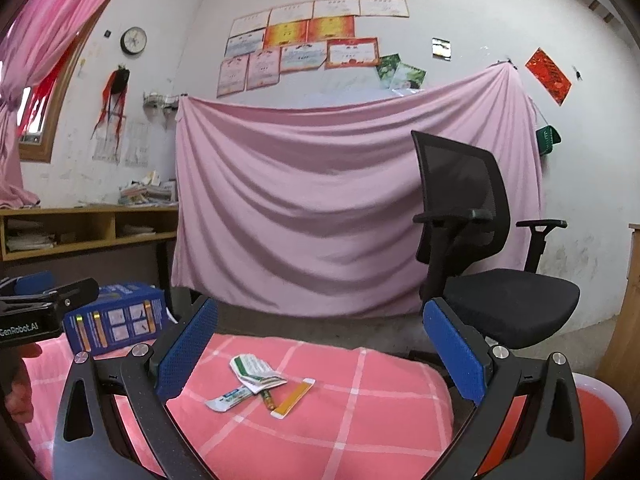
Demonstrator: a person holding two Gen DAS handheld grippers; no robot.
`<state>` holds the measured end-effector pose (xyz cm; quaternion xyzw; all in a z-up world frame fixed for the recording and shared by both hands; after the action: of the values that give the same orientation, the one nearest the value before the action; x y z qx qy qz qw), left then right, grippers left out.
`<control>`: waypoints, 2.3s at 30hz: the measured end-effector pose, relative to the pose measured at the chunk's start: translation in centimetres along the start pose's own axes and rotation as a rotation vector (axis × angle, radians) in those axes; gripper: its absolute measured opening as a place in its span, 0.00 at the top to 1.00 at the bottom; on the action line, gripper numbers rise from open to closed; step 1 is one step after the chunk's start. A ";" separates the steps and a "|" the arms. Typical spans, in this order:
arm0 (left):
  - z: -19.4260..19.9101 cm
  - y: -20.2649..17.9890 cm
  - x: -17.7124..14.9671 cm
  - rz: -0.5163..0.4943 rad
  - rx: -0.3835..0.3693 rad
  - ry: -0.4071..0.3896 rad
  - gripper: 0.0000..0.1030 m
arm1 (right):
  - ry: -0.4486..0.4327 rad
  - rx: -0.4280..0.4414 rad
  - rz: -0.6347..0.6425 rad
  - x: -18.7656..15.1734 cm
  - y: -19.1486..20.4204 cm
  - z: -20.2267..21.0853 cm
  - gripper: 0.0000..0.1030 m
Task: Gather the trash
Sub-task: 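Move both tools back over the tube and orange strip on the table, then grasp the white tube with the left tool while the right tool grasps the orange strip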
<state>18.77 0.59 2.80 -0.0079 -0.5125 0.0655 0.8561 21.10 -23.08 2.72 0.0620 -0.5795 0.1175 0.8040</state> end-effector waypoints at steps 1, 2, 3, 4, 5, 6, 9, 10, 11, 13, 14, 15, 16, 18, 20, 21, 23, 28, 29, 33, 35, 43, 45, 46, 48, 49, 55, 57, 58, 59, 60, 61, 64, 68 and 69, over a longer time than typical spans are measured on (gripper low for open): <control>-0.1 0.0 -0.1 0.001 0.001 0.003 0.04 | 0.008 -0.001 0.003 -0.1 0.1 -0.2 0.00; -0.3 -0.1 -0.2 0.000 0.002 0.006 0.04 | 0.017 -0.003 0.004 -0.1 0.3 -0.4 0.00; -0.4 -0.1 -0.3 -0.002 0.003 0.008 0.04 | 0.027 -0.004 0.005 -0.1 0.3 -0.6 0.00; -0.6 -0.1 -0.4 -0.007 0.007 0.011 0.04 | 0.036 -0.005 0.005 -0.2 0.3 -0.9 0.00; -0.8 -0.1 -0.4 -0.011 0.011 0.015 0.04 | 0.044 -0.008 0.004 -0.3 0.3 -1.0 0.00; -1.0 -0.1 -0.4 -0.015 0.013 0.021 0.04 | 0.057 -0.011 0.003 -0.4 0.3 -1.3 0.00; -1.9 -0.2 -0.6 -0.022 0.006 0.050 0.04 | 0.092 -0.010 0.000 -0.5 0.1 -2.0 0.00; -2.2 -0.2 -0.6 -0.026 0.003 0.060 0.04 | 0.111 -0.010 0.004 -0.5 0.1 -2.5 0.00; -2.7 -0.4 -0.7 -0.034 -0.003 0.075 0.04 | 0.130 -0.010 0.009 -0.5 0.1 -2.9 0.00; -3.4 -0.8 -0.7 -0.052 -0.012 0.105 0.04 | 0.160 -0.010 0.016 -0.7 0.0 -3.6 0.00; -3.9 -1.2 -0.8 -0.066 -0.018 0.128 0.04 | 0.186 -0.007 0.018 -0.8 -0.1 -4.1 0.00; -4.3 -1.4 -0.9 -0.077 -0.022 0.145 0.04 | 0.206 -0.005 0.018 -0.9 -0.2 -4.5 0.00; -4.7 -1.7 -1.0 -0.090 -0.027 0.163 0.04 | 0.221 -0.003 0.017 -1.0 -0.4 -4.7 0.00; -5.6 -2.4 -1.2 -0.113 -0.041 0.199 0.07 | 0.261 0.005 0.008 -1.2 -0.7 -5.5 0.01; -6.6 -3.3 -1.3 -0.136 -0.065 0.244 0.15 | 0.302 0.015 -0.003 -1.3 -1.1 -6.2 0.09; -7.3 -3.7 -1.5 -0.146 -0.079 0.270 0.21 | 0.320 0.016 -0.008 -1.4 -1.4 -6.5 0.11; -8.3 -4.5 -1.7 -0.159 -0.100 0.319 0.28 | 0.374 0.029 -0.024 -1.7 -1.8 -7.5 0.18; -11.6 -6.3 -2.0 -0.179 -0.170 0.466 0.53 | 0.531 0.077 -0.071 -2.9 -2.3 -10.4 0.29; -12.3 -6.5 -2.2 -0.180 -0.184 0.498 0.58 | 0.554 0.084 -0.072 -3.0 -2.2 -10.9 0.31; -14.3 -7.1 -2.6 -0.176 -0.239 0.598 0.69 | 0.638 0.104 -0.039 -3.9 -1.4 -13.0 0.48; -14.8 -7.3 -2.7 -0.168 -0.268 0.630 0.70 | 0.674 0.104 -0.013 -4.3 -1.0 -13.8 0.52; -16.7 -8.4 -2.6 -0.186 -0.277 0.698 0.81 | 0.720 0.128 0.007 -4.7 -0.8 -15.0 0.60; -17.1 -8.5 -2.7 -0.189 -0.268 0.710 0.88 | 0.735 0.132 0.020 -4.8 -0.5 -15.5 0.62; -17.2 -8.6 -2.8 -0.194 -0.267 0.714 0.91 | 0.743 0.135 0.031 -4.9 -0.4 -15.7 0.62; -17.3 -8.6 -2.8 -0.205 -0.269 0.718 0.92 | 0.758 0.138 0.049 -5.0 0.0 -16.0 0.63; -17.1 -8.5 -2.9 -0.207 -0.276 0.718 0.92 | 0.764 0.139 0.053 -5.1 0.0 -16.1 0.64; -16.6 -7.7 -2.9 -0.163 -0.338 0.729 0.91 | 0.779 0.166 0.024 -5.2 0.0 -16.9 0.64; -16.5 -7.7 -2.8 -0.166 -0.347 0.732 0.91 | 0.797 0.186 0.019 -5.3 0.2 -17.5 0.64; -16.4 -7.8 -2.8 -0.176 -0.346 0.732 0.91 | 0.805 0.193 0.020 -5.4 0.3 -17.7 0.64; -16.3 -8.0 -2.8 -0.188 -0.345 0.732 0.91 | 0.816 0.197 0.022 -5.5 0.4 -18.0 0.64; -16.2 -8.1 -2.9 -0.204 -0.345 0.731 0.90 | 0.826 0.199 0.025 -5.6 0.5 -18.2 0.64; -16.1 -8.3 -2.9 -0.212 -0.347 0.731 0.89 | 0.835 0.199 0.028 -5.7 0.6 -18.3 0.64; -16.0 -8.7 -2.9 -0.218 -0.361 0.733 0.82 | 0.849 0.173 0.060 -6.0 0.6 -18.3 0.65; -16.1 -9.0 -2.8 -0.219 -0.365 0.734 0.69 | 0.846 0.154 0.085 -6.3 -0.3 -17.6 0.76; -16.3 -9.1 -2.8 -0.219 -0.358 0.733 0.69 | 0.844 0.157 0.072 -6.3 -0.7 -17.4 0.77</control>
<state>32.70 -7.90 -6.63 -0.1245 -0.1752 -0.1232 0.9688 35.38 -20.37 -8.80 0.0491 -0.1909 0.2044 0.9588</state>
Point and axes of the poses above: each gripper's, at about its wrist camera, not at the fingertips, and z roughly against the way its jaws point, y to its left, x to its top, the point moved 3 cm from there along -z, roughly the way its jaws point, and after that the axes turned 13 degrees about y, right-handed, at the moved point
